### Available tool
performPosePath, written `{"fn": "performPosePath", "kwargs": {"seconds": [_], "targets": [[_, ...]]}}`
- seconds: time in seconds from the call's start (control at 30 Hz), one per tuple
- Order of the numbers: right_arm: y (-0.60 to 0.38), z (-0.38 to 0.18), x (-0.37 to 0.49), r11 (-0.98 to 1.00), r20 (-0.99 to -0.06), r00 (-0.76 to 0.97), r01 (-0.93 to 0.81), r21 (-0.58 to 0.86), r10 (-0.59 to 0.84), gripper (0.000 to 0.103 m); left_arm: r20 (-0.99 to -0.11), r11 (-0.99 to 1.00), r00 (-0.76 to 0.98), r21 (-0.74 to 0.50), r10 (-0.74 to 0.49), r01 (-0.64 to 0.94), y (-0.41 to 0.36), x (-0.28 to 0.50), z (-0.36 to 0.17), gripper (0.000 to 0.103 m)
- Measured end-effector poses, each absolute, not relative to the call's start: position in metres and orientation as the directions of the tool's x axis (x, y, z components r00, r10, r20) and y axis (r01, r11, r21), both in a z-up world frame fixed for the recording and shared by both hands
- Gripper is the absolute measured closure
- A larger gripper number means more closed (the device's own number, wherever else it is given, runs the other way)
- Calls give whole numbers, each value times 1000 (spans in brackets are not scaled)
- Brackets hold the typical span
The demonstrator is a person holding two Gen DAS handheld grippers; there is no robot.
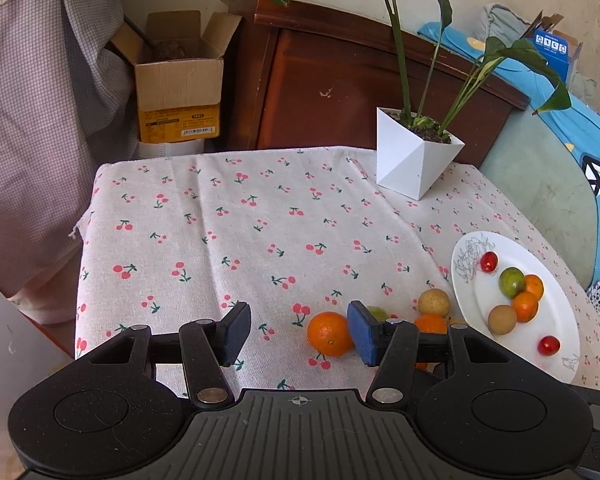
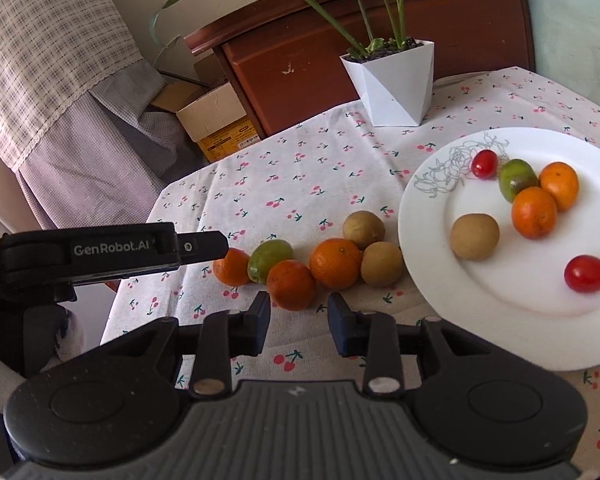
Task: Organize fruits
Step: 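Withdraw both open tools from the plate back to the fruit cluster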
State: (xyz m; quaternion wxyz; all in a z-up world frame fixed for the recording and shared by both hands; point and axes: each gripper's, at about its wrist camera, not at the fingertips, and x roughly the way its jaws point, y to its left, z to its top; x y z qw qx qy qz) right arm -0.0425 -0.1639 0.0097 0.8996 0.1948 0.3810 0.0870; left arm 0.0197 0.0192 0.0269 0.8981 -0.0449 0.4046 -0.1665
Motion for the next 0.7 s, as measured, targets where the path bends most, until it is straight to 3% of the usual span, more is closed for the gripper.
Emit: {"fn": "performPosePath", "kwargs": {"seconds": [0.3,0.4,0.7], "targets": [[-151,6,-35,927,-644,711,-30,374,283,68,-706,934,614,-223,-353,280,18,20,21,51],[-146,6,-36,941,-648,715,-41,337,263,74,-705,930,611,-225,-361,290,17,19,19,52],[-158,11,-45,935,-672,690,-23,354,271,75,-703,918,601,-202,-379,342,12,15,17,52]]}}
